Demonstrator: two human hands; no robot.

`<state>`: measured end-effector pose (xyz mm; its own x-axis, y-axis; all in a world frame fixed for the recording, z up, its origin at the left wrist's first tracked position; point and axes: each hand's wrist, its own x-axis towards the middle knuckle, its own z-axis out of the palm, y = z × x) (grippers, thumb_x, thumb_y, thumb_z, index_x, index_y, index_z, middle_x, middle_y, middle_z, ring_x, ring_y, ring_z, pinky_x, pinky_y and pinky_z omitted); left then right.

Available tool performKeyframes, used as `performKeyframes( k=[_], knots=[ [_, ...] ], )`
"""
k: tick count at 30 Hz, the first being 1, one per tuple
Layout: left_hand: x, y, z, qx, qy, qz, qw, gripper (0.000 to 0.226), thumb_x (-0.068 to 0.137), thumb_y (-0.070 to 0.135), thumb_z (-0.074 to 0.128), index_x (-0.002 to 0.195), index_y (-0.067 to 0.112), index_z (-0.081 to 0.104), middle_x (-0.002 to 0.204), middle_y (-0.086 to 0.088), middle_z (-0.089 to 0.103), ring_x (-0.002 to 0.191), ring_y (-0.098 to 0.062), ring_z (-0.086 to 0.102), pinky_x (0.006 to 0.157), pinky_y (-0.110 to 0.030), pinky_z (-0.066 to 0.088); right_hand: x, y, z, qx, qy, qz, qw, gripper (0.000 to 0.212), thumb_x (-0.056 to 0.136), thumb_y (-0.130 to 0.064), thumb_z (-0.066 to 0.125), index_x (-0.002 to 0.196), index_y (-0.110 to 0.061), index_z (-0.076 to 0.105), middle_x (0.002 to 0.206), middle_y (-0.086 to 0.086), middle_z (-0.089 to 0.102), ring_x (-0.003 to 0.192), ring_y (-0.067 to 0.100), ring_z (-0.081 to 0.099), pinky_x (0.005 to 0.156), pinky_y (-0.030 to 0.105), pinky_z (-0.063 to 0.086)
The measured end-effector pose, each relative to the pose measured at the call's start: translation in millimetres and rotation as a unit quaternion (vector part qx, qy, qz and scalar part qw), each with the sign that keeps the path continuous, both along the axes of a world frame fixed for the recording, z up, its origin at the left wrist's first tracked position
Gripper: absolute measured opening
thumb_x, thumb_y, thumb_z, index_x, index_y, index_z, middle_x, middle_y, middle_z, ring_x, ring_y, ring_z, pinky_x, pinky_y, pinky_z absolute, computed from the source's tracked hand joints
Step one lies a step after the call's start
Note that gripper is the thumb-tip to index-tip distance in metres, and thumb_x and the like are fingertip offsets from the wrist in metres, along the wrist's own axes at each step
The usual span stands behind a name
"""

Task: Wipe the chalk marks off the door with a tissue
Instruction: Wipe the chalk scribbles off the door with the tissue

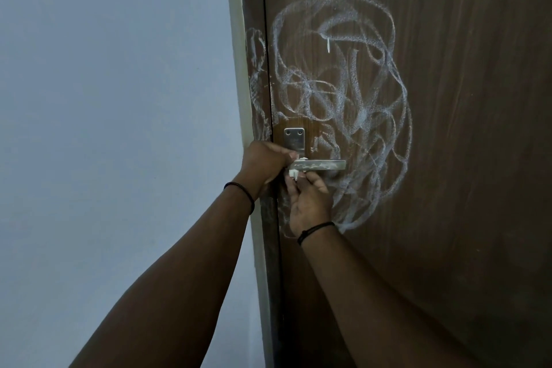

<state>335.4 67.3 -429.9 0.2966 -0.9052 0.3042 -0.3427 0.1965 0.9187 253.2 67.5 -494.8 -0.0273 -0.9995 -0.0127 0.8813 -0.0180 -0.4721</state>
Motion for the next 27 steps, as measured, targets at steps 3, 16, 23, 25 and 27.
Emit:
performKeyframes(
  k=[3,16,23,25,27],
  knots=[
    [0.8,-0.2,1.3,0.006,0.007,-0.007,1.0,0.008,0.084,0.013,0.077,0.087,0.006,0.079,0.088,-0.011,0.076,0.091,-0.026,0.072,0.088,-0.039,0.059,1.7,-5.4,1.3,-0.001,0.014,0.009,1.0,0.011,0.095,0.007,0.055,0.092,-0.002,0.059,0.089,0.012,0.064,0.08,0.019,0.066,0.075,0.028,0.06],
    [-2.2,14.4,-30.1,0.024,0.093,-0.006,0.995,0.022,0.1,0.008,0.053,0.111,0.0,0.071,0.098,-0.016,0.072,0.087,-0.024,0.068,0.082,-0.034,0.058,-19.0,6.5,7.5,0.007,0.025,0.088,0.996,0.024,0.1,0.006,0.046,0.121,0.008,0.055,0.102,0.02,0.063,0.083,0.023,0.066,0.066,0.023,0.06],
    [-23.0,21.2,-56.0,0.052,0.163,-0.088,0.981,0.013,0.097,0.009,0.059,0.102,0.006,0.071,0.091,-0.01,0.076,0.084,-0.02,0.072,0.079,-0.032,0.058,-52.0,1.7,4.4,0.029,0.02,0.002,0.999,0.007,0.098,0.004,0.053,0.093,-0.001,0.056,0.095,0.016,0.063,0.083,0.022,0.067,0.061,0.021,0.061],
    [-27.9,19.8,-55.9,0.038,0.175,-0.094,0.979,0.015,0.096,0.009,0.061,0.105,0.003,0.071,0.09,-0.01,0.075,0.079,-0.018,0.071,0.078,-0.032,0.059,-49.6,5.9,3.9,0.027,0.067,0.014,0.997,0.005,0.098,0.002,0.054,0.1,-0.001,0.057,0.094,0.015,0.065,0.077,0.019,0.067,0.057,0.018,0.059],
    [-30.7,19.8,-55.6,0.025,0.2,-0.084,0.976,0.014,0.094,0.009,0.064,0.103,0.001,0.071,0.083,-0.009,0.073,0.07,-0.012,0.069,0.071,-0.029,0.06,-43.8,9.6,7.3,0.03,0.128,0.021,0.991,0.009,0.097,0.0,0.056,0.105,-0.002,0.059,0.088,0.012,0.066,0.071,0.015,0.064,0.052,0.015,0.056]
  ],
)
